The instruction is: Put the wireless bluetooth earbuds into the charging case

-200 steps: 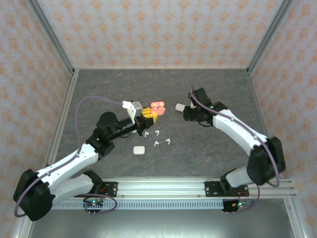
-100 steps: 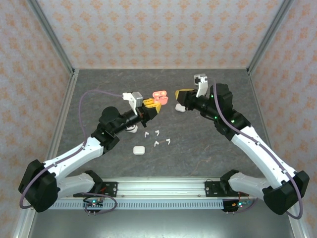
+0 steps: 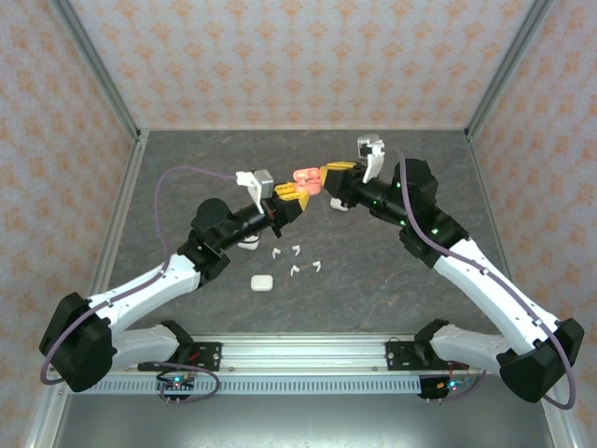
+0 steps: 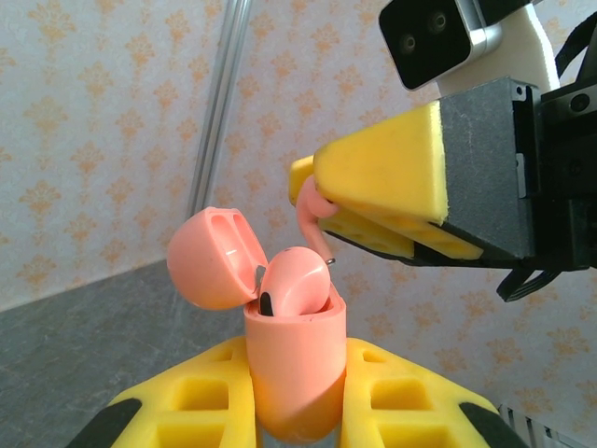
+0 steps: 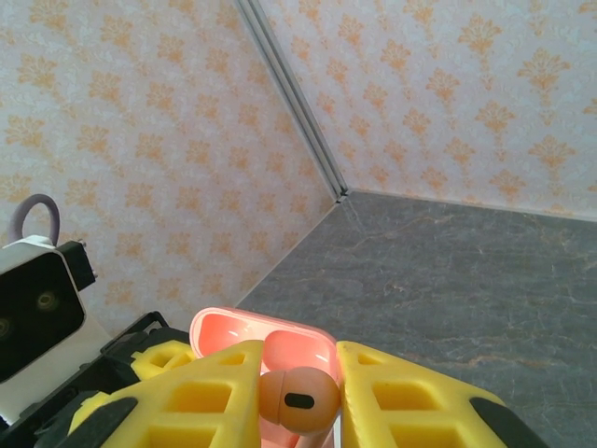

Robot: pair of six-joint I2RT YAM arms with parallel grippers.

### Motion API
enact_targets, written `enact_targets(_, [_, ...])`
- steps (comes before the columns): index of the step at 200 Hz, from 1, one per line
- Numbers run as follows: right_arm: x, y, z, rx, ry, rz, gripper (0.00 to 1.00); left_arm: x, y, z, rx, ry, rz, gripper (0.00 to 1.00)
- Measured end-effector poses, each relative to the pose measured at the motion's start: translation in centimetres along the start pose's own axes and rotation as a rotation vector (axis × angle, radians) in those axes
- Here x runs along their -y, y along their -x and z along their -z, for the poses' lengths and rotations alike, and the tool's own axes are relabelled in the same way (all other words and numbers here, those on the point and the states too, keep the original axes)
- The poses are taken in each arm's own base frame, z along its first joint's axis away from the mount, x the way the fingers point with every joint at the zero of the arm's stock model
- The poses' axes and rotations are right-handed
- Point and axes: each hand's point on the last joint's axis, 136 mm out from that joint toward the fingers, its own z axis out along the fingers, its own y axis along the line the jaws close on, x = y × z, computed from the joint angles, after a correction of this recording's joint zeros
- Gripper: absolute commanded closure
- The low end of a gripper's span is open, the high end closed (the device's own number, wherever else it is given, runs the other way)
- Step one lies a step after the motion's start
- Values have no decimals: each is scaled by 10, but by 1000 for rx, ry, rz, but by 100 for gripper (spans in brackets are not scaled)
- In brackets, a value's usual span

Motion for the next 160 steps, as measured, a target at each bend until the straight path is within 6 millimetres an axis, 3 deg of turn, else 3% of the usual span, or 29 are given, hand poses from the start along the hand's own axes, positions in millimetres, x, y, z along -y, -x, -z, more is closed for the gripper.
enact_targets(40, [-3, 3, 0, 5, 8, 7, 76, -1, -4, -2, -9, 1, 4, 100])
enact_targets(160, [3, -16, -12, -61, -6, 33, 76, 0, -2, -2, -3, -1, 2, 100])
